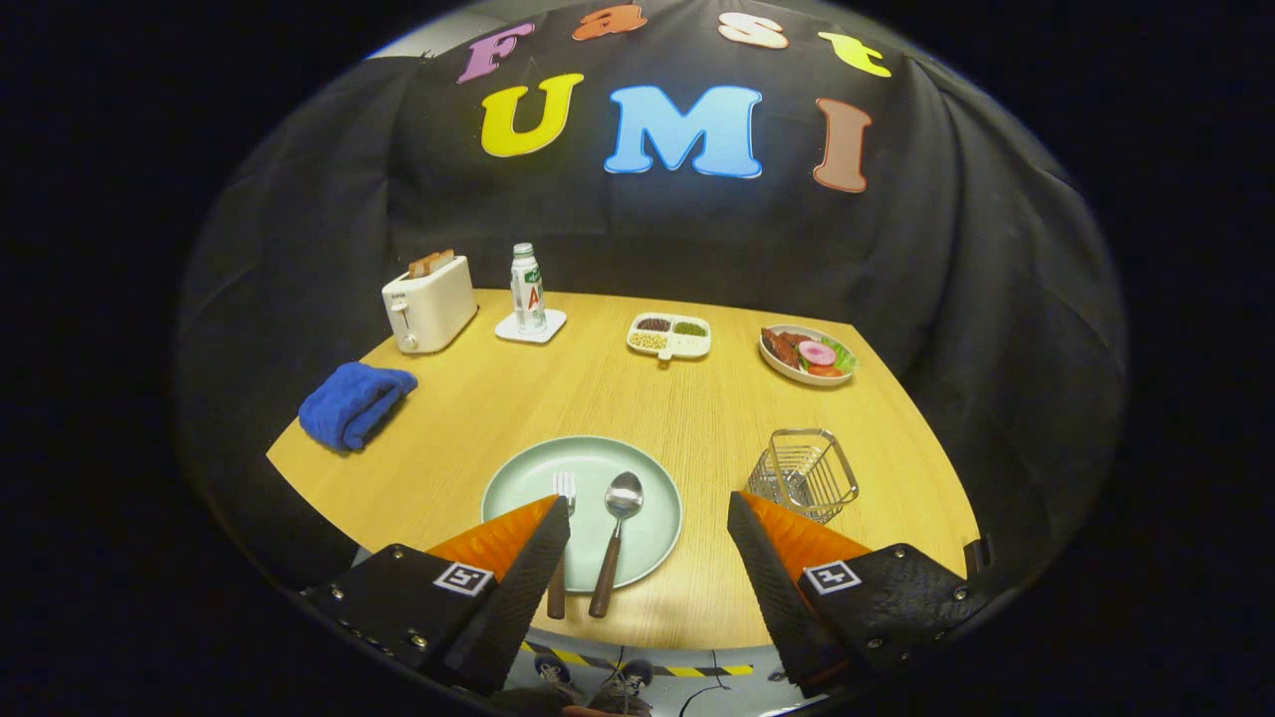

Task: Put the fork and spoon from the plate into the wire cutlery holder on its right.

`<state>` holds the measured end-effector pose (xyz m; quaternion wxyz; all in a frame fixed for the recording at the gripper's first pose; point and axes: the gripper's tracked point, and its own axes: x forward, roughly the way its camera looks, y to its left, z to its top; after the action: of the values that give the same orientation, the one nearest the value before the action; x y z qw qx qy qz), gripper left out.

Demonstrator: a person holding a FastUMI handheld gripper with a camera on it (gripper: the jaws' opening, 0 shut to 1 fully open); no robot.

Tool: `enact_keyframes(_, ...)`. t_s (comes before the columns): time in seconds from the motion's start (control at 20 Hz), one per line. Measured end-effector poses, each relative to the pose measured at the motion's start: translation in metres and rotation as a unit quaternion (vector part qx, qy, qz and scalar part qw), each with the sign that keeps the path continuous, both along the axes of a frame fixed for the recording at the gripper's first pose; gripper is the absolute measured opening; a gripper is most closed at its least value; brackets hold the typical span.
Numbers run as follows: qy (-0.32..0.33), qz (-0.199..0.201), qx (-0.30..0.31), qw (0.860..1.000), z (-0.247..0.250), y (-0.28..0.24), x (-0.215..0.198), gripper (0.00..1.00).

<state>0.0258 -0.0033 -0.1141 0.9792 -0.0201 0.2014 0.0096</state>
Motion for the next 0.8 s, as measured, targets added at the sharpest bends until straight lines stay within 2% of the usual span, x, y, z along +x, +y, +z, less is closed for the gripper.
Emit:
enact_keyframes(0.35,0.085,-0.012,0.017,0.996,-0.056,-0.005,0.004,0.98)
enact_keyframes(0.5,0.123,-0.005,0.019,0.992,-0.078,-0.002,0.003,0.98)
enact_keyframes(0.8,0.183,0.005,-0.014,0.983,-0.109,-0.006,0.005,0.98)
